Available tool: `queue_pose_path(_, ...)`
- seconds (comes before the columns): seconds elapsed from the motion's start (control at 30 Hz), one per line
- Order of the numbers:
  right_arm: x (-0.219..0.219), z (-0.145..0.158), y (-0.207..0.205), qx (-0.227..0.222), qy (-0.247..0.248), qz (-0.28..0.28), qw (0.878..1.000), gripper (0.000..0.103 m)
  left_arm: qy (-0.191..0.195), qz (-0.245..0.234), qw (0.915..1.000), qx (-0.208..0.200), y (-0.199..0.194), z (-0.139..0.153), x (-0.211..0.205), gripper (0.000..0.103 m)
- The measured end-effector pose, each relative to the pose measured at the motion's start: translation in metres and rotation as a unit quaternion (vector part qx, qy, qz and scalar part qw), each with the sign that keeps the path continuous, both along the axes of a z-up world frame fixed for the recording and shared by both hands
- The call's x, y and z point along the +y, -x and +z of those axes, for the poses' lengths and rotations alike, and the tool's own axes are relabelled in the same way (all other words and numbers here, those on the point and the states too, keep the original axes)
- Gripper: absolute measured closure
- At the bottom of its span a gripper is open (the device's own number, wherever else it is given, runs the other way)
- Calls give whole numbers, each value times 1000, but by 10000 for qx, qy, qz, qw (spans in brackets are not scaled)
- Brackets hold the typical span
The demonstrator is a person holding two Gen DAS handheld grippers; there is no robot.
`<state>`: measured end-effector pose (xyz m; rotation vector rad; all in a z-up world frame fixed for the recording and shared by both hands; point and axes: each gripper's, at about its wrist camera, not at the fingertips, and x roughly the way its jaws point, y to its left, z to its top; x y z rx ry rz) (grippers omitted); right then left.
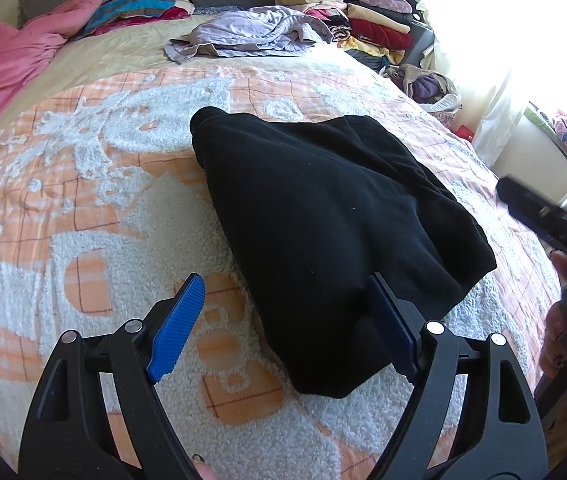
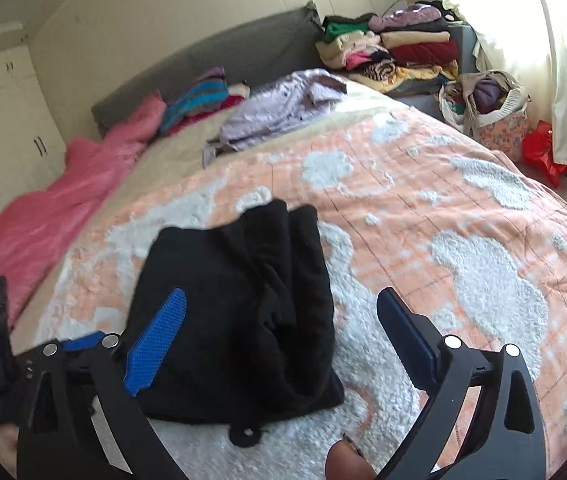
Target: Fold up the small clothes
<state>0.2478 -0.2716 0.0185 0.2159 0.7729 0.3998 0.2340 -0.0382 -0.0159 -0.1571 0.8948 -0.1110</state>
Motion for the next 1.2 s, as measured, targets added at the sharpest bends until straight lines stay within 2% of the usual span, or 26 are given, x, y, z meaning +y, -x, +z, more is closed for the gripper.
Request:
queue_pose_path(0.07, 1, -8, -4, 252, -58, 90, 9996, 16, 83, -25, 9999, 72, 0, -4, 0, 29)
queue_pose_path(0.1, 1, -12, -5, 355, -103, 132, 9992, 24, 124, -25, 9998, 131, -1, -7, 0, 28)
queue_pose_path(0.17, 1, -25, -12, 765, -138, 174, 9968, 36, 186, 5, 9997, 187, -3, -14, 2, 24)
queue_pose_path(0.2, 1, -32, -16, 946, -123, 165, 9953, 54, 218, 21, 9996, 201, -3, -15, 3, 23)
queue_pose_path(0.23, -1, -38, -18, 1058, -199, 177, 9940, 83, 279, 36, 9994, 217, -3, -17, 5, 22)
queue_pose_path(0.27, -7, -41, -20, 1149, -483, 198, 9920, 88, 342, 46, 9991, 231, -3, -17, 6, 23)
queue_pose_path(0.37, -21, -31, -17, 1171, -1239, 399, 9846, 89, 310, -7, 9993, 199, 1, -13, 4, 23)
queue_pose_path(0.43, -28, -35, -19, 1269, -1393, 400, 9813, 89, 297, -67, 9993, 235, 1, -16, 2, 23)
queue_pose_path(0.47, -29, -42, -22, 1411, -1248, 276, 9817, 89, 327, -81, 9991, 275, 0, -19, 2, 23)
queue_pose_path(0.53, -24, -55, -27, 1634, -829, 125, 9830, 85, 468, -99, 9982, 353, -2, -24, 4, 22)
queue_pose_path(0.6, -16, -51, -24, 1500, -522, 164, 9872, 84, 505, -86, 9980, 366, -2, -25, 4, 22)
queue_pose_path(0.67, -9, -44, -21, 1330, -265, 174, 9906, 78, 491, -84, 9982, 347, -2, -25, 4, 22)
queue_pose_path(0.7, -6, -41, -18, 1242, -86, 121, 9921, 72, 504, -81, 9981, 356, -2, -25, 4, 22)
queue_pose_path(0.73, -4, -39, -16, 1168, 85, 58, 9931, 59, 513, -74, 9980, 361, -2, -24, 5, 22)
queue_pose_path(0.77, -3, -38, -15, 1102, 201, 17, 9937, 52, 516, -69, 9980, 363, -2, -24, 5, 22)
queue_pose_path(0.8, -2, -38, -13, 1069, 205, -2, 9941, 39, 517, -66, 9980, 361, -2, -23, 6, 22)
queue_pose_path(0.83, -4, -37, -11, 1062, 127, -15, 9943, 32, 506, -66, 9981, 351, -1, -22, 7, 22)
queue_pose_path(0.87, -6, -36, -8, 1056, 6, -32, 9944, 29, 494, -67, 9981, 351, -1, -21, 7, 22)
queue_pose_path(0.9, -9, -36, -8, 1039, -47, -56, 9946, 21, 493, -70, 9981, 354, -1, -21, 6, 22)
queue_pose_path(1.1, -23, -20, 13, 577, -267, -177, 9978, 7, 507, -33, 9979, 391, 0, -21, 8, 15)
queue_pose_path(1.2, -25, -15, 19, 431, -278, -202, 9985, 5, 511, -3, 9979, 399, 2, -19, 11, 10)
